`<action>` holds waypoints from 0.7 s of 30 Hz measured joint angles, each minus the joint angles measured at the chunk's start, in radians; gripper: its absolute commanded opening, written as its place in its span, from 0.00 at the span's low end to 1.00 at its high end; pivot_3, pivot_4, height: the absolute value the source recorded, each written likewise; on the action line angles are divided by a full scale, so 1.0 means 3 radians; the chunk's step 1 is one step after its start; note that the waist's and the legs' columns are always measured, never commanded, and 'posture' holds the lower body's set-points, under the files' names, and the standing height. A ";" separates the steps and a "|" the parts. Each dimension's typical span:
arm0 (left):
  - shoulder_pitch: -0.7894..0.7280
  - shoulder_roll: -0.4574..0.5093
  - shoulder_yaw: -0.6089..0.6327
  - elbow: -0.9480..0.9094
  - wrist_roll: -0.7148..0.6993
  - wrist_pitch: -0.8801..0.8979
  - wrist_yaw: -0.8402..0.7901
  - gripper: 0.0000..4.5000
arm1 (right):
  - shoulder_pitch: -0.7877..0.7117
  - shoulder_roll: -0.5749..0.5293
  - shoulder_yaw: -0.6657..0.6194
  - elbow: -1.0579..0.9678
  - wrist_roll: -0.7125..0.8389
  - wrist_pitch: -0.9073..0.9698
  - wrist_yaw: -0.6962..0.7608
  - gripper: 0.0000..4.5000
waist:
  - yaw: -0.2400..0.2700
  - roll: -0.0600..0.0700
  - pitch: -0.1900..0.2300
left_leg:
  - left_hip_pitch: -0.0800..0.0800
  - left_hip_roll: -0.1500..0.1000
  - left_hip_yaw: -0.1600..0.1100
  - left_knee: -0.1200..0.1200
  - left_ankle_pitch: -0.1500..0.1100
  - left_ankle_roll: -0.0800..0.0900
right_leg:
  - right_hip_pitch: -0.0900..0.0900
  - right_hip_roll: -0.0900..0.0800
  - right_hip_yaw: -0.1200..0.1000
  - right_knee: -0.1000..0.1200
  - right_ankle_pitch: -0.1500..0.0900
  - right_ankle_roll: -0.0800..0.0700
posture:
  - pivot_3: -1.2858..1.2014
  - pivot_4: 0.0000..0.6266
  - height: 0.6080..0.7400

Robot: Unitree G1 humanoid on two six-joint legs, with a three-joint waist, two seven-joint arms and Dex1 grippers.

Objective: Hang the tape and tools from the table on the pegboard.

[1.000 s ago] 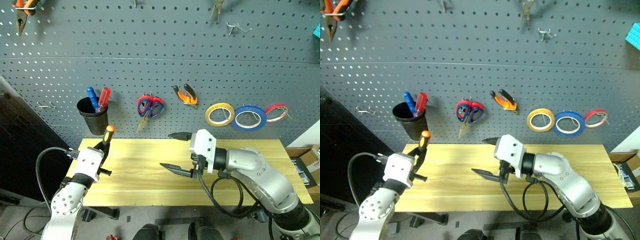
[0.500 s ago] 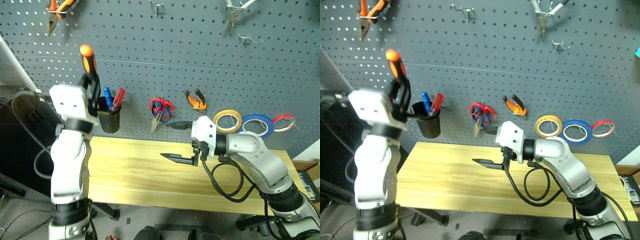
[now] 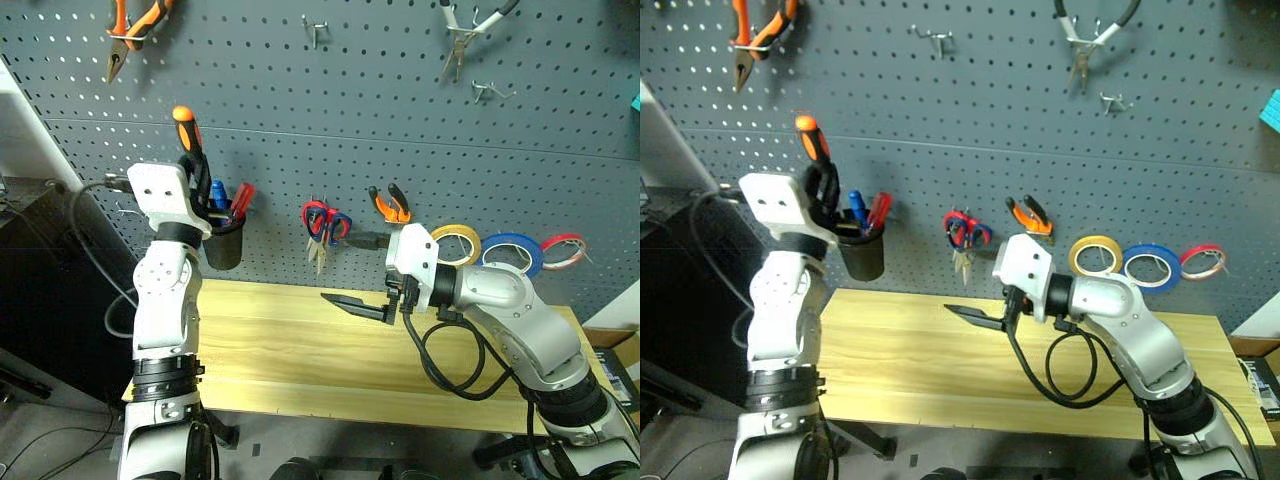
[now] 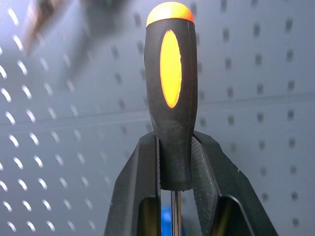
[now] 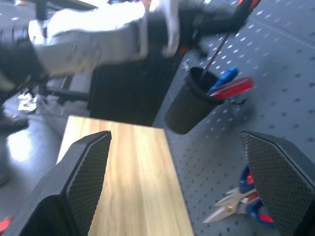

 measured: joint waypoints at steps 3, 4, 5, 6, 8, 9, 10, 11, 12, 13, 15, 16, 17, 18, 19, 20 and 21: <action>-0.0037 -0.0055 -0.0024 0.0134 0.0003 -0.0105 -0.0001 0.11 | -0.0005 0.0062 -0.0092 -0.0137 0.0194 0.0210 -0.0083 1.00 | -0.0043 -0.0001 -0.0001 | 0.0000 -0.0001 0.0000 0.0001 0.0000 0.0000 | 0.0000 -0.0001 0.0000 0.0000 0.0000 0.0000 | 0.56 0.01 1.00; -0.0037 -0.0055 -0.0026 0.0140 0.0004 -0.0121 -0.0002 0.11 | -0.0005 0.0059 -0.0123 -0.0175 0.0237 0.0264 -0.0090 1.00 | -0.0063 -0.0001 -0.0003 | 0.0000 -0.0001 0.0000 0.0000 0.0000 0.0000 | 0.0000 -0.0001 0.0001 0.0000 0.0000 0.0000 | 0.55 0.01 1.00; -0.0038 -0.0055 -0.0026 0.0148 0.0005 -0.0137 -0.0001 0.11 | -0.0005 0.0056 -0.0135 -0.0197 0.0255 0.0300 -0.0097 1.00 | -0.0075 -0.0001 -0.0006 | 0.0000 -0.0001 0.0001 0.0000 0.0000 0.0000 | 0.0000 -0.0001 0.0001 0.0000 0.0000 0.0000 | 0.55 0.01 1.00; -0.0038 -0.0055 -0.0025 0.0160 0.0006 -0.0163 0.0003 0.11 | -0.0004 0.0043 -0.0140 -0.0226 0.0273 0.0339 -0.0109 1.00 | -0.0102 -0.0001 -0.0009 | 0.0000 -0.0001 0.0000 0.0000 0.0000 0.0000 | 0.0000 -0.0001 0.0001 0.0000 0.0000 0.0000 | 0.55 0.01 1.00; -0.0037 -0.0055 -0.0015 0.0176 0.0007 -0.0172 0.0007 0.11 | -0.0004 0.0029 -0.0140 -0.0245 0.0297 0.0379 -0.0125 1.00 | -0.0134 -0.0001 -0.0016 | 0.0001 0.0000 0.0000 0.0001 0.0000 0.0000 | 0.0001 -0.0001 0.0000 0.0002 0.0001 0.0000 | 0.55 0.01 1.00; -0.0037 -0.0055 -0.0007 0.0177 0.0005 -0.0173 0.0006 0.11 | -0.0003 0.0019 -0.0140 -0.0245 0.0309 0.0390 -0.0135 1.00 | -0.0143 -0.0001 -0.0021 | 0.0001 0.0000 0.0000 0.0002 0.0000 0.0000 | 0.0001 -0.0001 0.0000 0.0003 0.0001 0.0000 | 0.55 0.01 1.00; -0.0036 -0.0056 -0.0004 0.0177 -0.0004 -0.0173 -0.0004 0.19 | -0.0003 0.0008 -0.0140 -0.0246 0.0313 0.0395 -0.0146 1.00 | -0.0149 -0.0001 -0.0027 | 0.0002 0.0000 0.0000 0.0003 0.0000 0.0000 | 0.0002 -0.0001 0.0000 0.0004 0.0001 -0.0001 | 0.55 0.01 1.00; -0.0034 -0.0059 -0.0006 0.0176 -0.0014 -0.0173 -0.0014 0.28 | -0.0003 0.0006 -0.0140 -0.0246 0.0315 0.0397 -0.0147 1.00 | -0.0150 -0.0001 -0.0031 | 0.0002 0.0000 0.0000 0.0004 0.0000 0.0000 | 0.0003 -0.0001 0.0000 0.0004 0.0001 -0.0001 | 0.55 0.01 1.00; -0.0025 -0.0067 -0.0010 0.0165 -0.0029 -0.0176 -0.0032 0.33 | -0.0003 0.0004 -0.0140 -0.0250 0.0319 0.0399 -0.0148 1.00 | -0.0151 -0.0001 -0.0038 | 0.0003 0.0000 0.0000 0.0004 0.0000 0.0000 | 0.0003 -0.0001 0.0001 0.0004 0.0002 -0.0001 | 0.55 0.01 1.00; -0.0014 -0.0074 -0.0012 0.0149 -0.0041 -0.0179 -0.0040 0.40 | -0.0003 0.0002 -0.0140 -0.0259 0.0324 0.0399 -0.0149 1.00 | -0.0153 -0.0001 -0.0041 | 0.0004 -0.0001 0.0000 0.0004 0.0000 0.0000 | 0.0005 -0.0001 0.0001 0.0004 0.0002 0.0000 | 0.56 0.01 1.00; 0.0020 -0.0098 -0.0008 0.0063 -0.0047 -0.0177 -0.0005 0.54 | -0.0001 -0.0012 -0.0140 -0.0274 0.0338 0.0399 -0.0149 1.00 | -0.0160 -0.0002 -0.0045 | 0.0005 -0.0001 0.0001 0.0004 0.0000 0.0000 | 0.0005 -0.0001 0.0003 0.0004 0.0002 0.0000 | 0.56 0.01 1.00; 0.0036 -0.0107 -0.0006 0.0025 -0.0048 -0.0174 0.0012 0.60 | 0.0000 -0.0020 -0.0140 -0.0274 0.0338 0.0399 -0.0150 1.00 | -0.0161 -0.0002 -0.0048 | 0.0005 -0.0001 0.0002 0.0004 0.0000 0.0000 | 0.0005 -0.0001 0.0003 0.0004 0.0002 0.0000 | 0.56 0.01 1.00; 0.0066 -0.0110 0.0000 -0.0037 -0.0048 -0.0168 0.0041 0.67 | 0.0003 -0.0028 -0.0140 -0.0275 0.0339 0.0399 -0.0149 1.00 | -0.0162 -0.0002 -0.0050 | 0.0005 -0.0001 0.0002 0.0004 0.0000 0.0000 | 0.0005 -0.0001 0.0003 0.0004 0.0002 0.0000 | 0.56 0.01 1.00; 0.0105 -0.0117 0.0007 -0.0100 -0.0047 -0.0163 0.0083 0.73 | 0.0010 -0.0046 -0.0140 -0.0275 0.0339 0.0399 -0.0149 1.00 | -0.0162 -0.0001 -0.0053 | 0.0006 -0.0001 0.0002 0.0004 0.0000 0.0000 | 0.0005 -0.0001 0.0004 0.0004 0.0002 0.0000 | 0.56 0.00 1.00; 0.0125 -0.0128 0.0014 -0.0143 -0.0047 -0.0146 0.0115 0.81 | 0.0014 -0.0062 -0.0140 -0.0275 0.0339 0.0399 -0.0149 1.00 | -0.0160 -0.0001 -0.0054 | 0.0006 -0.0001 0.0002 0.0004 0.0000 0.0000 | 0.0005 -0.0001 0.0004 0.0004 0.0002 0.0000 | 0.56 0.01 1.00; 0.0151 -0.0139 0.0018 -0.0209 -0.0047 -0.0116 0.0150 0.87 | 0.0018 -0.0075 -0.0140 -0.0275 0.0339 0.0398 -0.0148 1.00 | -0.0160 -0.0002 -0.0055 | 0.0006 -0.0001 0.0002 0.0004 0.0000 0.0000 | 0.0005 -0.0001 0.0004 0.0004 0.0002 0.0000 | 0.56 0.00 1.00; 0.0173 -0.0141 0.0019 -0.0278 -0.0047 -0.0079 0.0171 0.87 | 0.0027 -0.0088 -0.0140 -0.0276 0.0339 0.0396 -0.0147 1.00 | -0.0158 -0.0002 -0.0057 | 0.0006 -0.0001 0.0002 0.0004 0.0000 0.0000 | 0.0005 -0.0001 0.0004 0.0004 0.0002 0.0000 | 0.56 0.00 1.00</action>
